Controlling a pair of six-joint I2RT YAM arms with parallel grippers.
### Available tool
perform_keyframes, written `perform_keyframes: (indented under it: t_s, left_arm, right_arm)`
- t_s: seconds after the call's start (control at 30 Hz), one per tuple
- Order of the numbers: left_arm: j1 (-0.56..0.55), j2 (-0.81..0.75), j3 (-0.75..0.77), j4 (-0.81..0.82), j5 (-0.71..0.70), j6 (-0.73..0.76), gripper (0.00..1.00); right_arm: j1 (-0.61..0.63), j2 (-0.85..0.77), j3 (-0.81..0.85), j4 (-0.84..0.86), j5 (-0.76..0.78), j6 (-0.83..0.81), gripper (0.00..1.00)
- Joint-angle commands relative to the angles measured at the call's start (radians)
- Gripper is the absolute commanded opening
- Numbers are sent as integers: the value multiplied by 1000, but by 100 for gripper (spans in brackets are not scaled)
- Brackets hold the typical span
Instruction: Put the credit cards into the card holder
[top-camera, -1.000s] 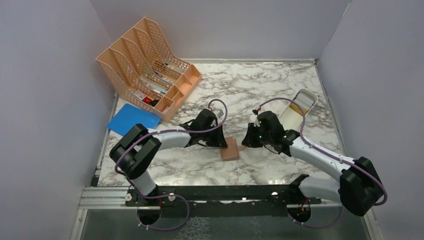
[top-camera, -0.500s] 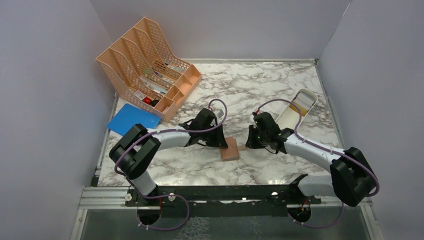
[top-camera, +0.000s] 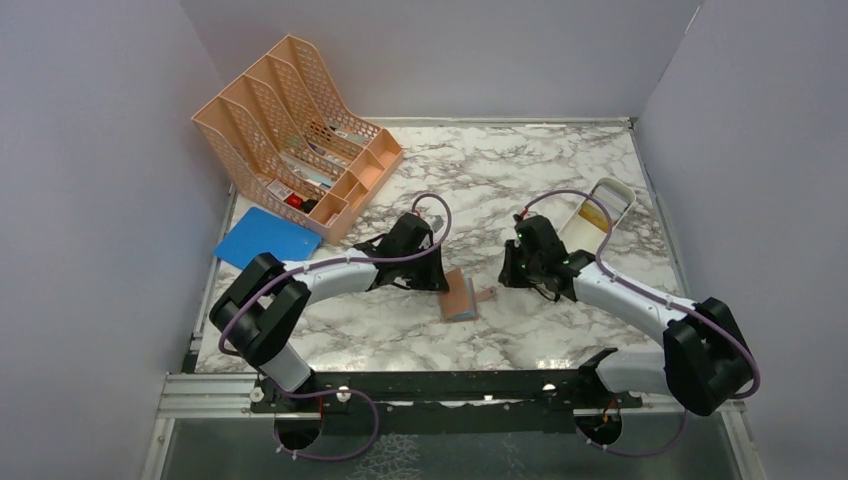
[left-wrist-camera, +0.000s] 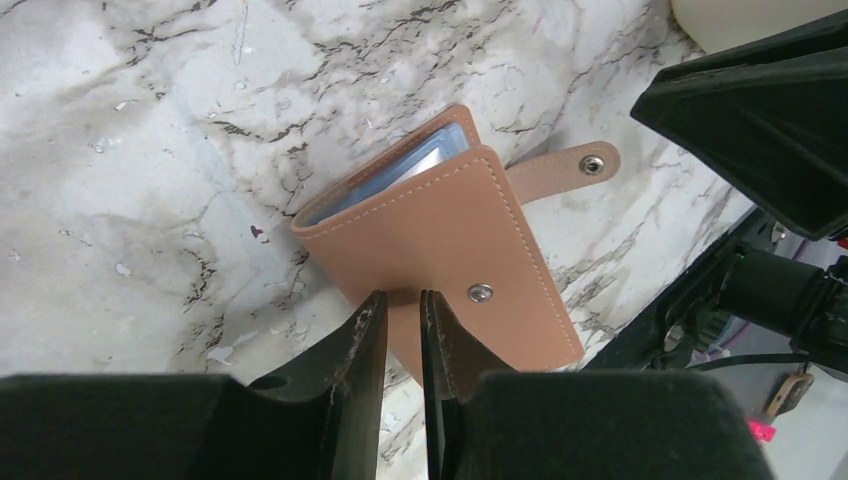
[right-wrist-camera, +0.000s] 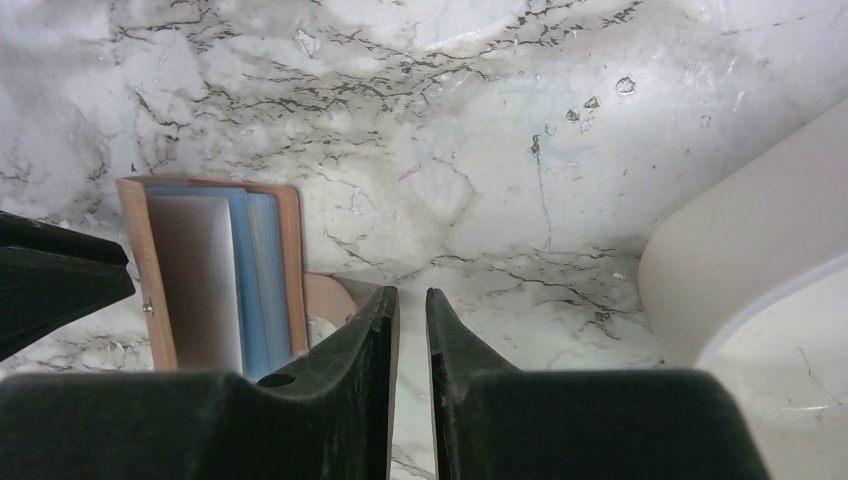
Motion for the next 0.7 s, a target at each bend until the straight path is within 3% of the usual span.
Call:
perform_keyframes:
  t_s: [0.0,0.67]
  left_arm:
    - [1,35,13,2,-10,27,21]
    - [-2,90,-16,86,46,24,21]
  right_arm:
    - [-8,30,-10,12,-22,-16,21]
    - [-8,61,-49,166,-304,47,15]
